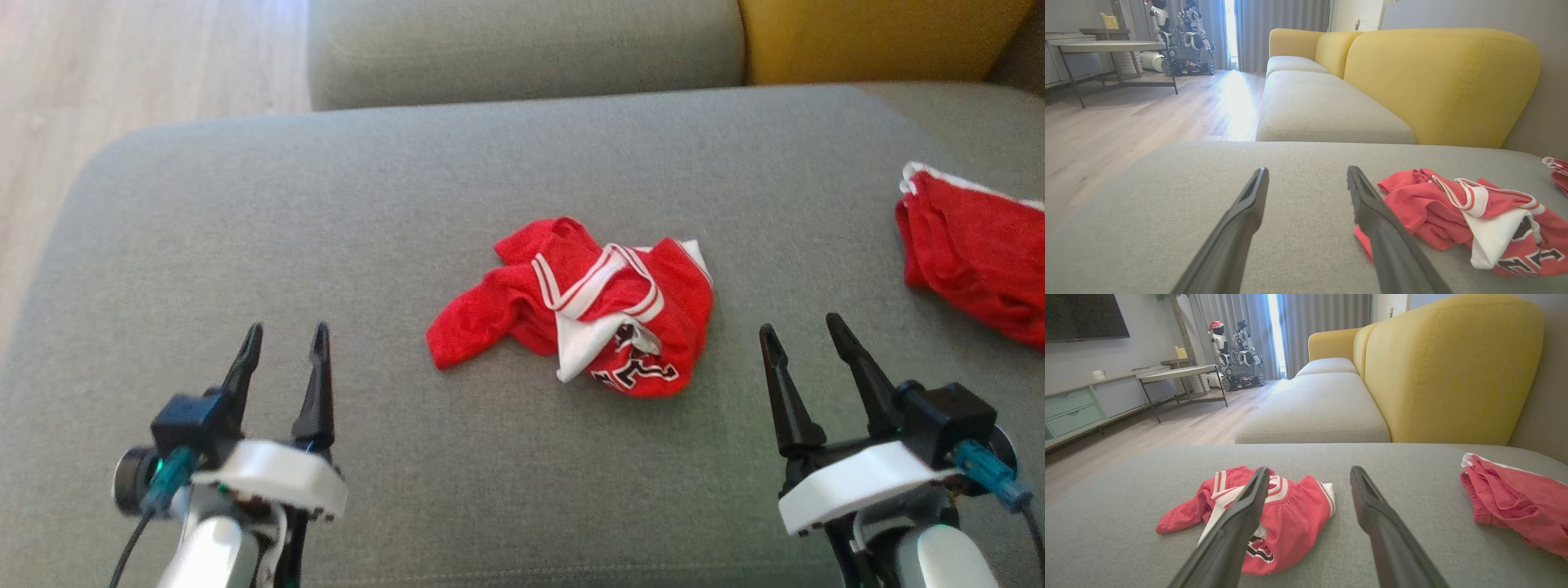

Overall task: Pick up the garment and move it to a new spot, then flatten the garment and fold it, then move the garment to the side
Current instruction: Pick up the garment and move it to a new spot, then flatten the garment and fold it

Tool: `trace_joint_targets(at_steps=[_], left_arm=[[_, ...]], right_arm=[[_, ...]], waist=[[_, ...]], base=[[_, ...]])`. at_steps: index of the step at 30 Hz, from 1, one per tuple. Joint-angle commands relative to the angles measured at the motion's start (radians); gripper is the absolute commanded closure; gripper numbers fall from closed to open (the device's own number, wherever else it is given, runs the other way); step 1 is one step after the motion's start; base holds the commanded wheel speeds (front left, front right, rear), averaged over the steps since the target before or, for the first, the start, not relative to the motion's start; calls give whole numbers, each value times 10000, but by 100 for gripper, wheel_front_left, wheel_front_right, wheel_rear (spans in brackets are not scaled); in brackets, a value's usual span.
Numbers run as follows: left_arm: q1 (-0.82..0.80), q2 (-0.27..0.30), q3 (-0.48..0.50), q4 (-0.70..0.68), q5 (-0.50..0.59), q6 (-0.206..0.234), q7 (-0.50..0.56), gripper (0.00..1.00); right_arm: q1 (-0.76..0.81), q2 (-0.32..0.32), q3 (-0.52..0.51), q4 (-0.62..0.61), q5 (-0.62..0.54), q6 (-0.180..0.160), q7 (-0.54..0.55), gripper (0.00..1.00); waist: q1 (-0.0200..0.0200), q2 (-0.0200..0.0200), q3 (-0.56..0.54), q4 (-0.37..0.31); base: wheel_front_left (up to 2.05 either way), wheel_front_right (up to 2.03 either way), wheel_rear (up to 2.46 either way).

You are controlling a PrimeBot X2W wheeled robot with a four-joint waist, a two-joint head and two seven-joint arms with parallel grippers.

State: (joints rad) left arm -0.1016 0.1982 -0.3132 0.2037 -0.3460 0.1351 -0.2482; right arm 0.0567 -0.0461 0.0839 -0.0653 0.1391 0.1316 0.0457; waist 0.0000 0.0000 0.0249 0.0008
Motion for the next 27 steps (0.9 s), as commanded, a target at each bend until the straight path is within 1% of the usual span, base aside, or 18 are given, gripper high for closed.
trace_joint_targets(at_steps=[1,7,14,27], left_arm=[[-216,281,424,-451,-9,102,-106,0],[423,474,487,-884,-31,213,-110,0],[911,514,436,-1088,-65,362,-66,0],[861,623,320,-1096,-68,399,32,0]], right_arm=[[-207,-41,191,-327,-92,-9,22,0],[-9,-41,145,-331,-208,-9,18,0],[200,-41,-36,-439,-216,-9,2,0],[331,-41,-127,-542,-150,-9,130,0]], waist=[[0,0,-275,231],[0,0,-493,326],[0,0,-687,168],[0,0,-671,129]], base=[[0,0,0],[0,0,0],[0,0,0],[0,0,0]])
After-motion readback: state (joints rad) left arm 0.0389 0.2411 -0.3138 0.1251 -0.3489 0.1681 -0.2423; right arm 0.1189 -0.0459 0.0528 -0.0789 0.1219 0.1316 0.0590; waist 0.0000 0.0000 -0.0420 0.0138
